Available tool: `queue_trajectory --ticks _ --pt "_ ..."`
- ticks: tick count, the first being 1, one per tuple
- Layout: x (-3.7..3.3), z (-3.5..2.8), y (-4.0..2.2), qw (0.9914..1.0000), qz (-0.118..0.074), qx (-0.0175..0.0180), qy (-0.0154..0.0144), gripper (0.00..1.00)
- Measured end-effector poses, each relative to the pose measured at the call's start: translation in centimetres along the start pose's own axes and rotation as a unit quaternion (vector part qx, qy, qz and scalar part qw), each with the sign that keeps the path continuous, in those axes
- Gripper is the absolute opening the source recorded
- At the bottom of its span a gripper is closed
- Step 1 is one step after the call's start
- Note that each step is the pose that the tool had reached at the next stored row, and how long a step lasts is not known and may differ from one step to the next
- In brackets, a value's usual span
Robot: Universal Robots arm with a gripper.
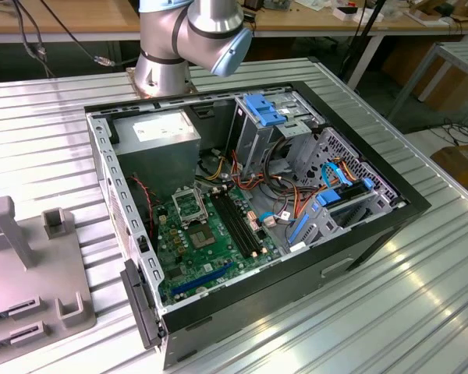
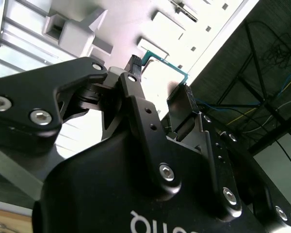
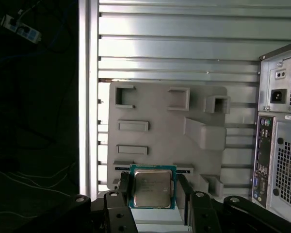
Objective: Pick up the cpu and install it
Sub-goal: 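Pick up the cpu and move it towards the insertion slot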
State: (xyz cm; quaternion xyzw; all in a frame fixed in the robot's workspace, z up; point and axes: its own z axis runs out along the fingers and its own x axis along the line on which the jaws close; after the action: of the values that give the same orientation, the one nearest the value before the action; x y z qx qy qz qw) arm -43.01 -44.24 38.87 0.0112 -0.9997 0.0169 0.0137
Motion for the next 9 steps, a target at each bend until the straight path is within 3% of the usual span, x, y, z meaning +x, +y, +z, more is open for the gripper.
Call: queue_trajectory --ticks 9 --pt "-0.28 0.13 0.00 1.00000 0.000 0.0001 -0.0001 0.47"
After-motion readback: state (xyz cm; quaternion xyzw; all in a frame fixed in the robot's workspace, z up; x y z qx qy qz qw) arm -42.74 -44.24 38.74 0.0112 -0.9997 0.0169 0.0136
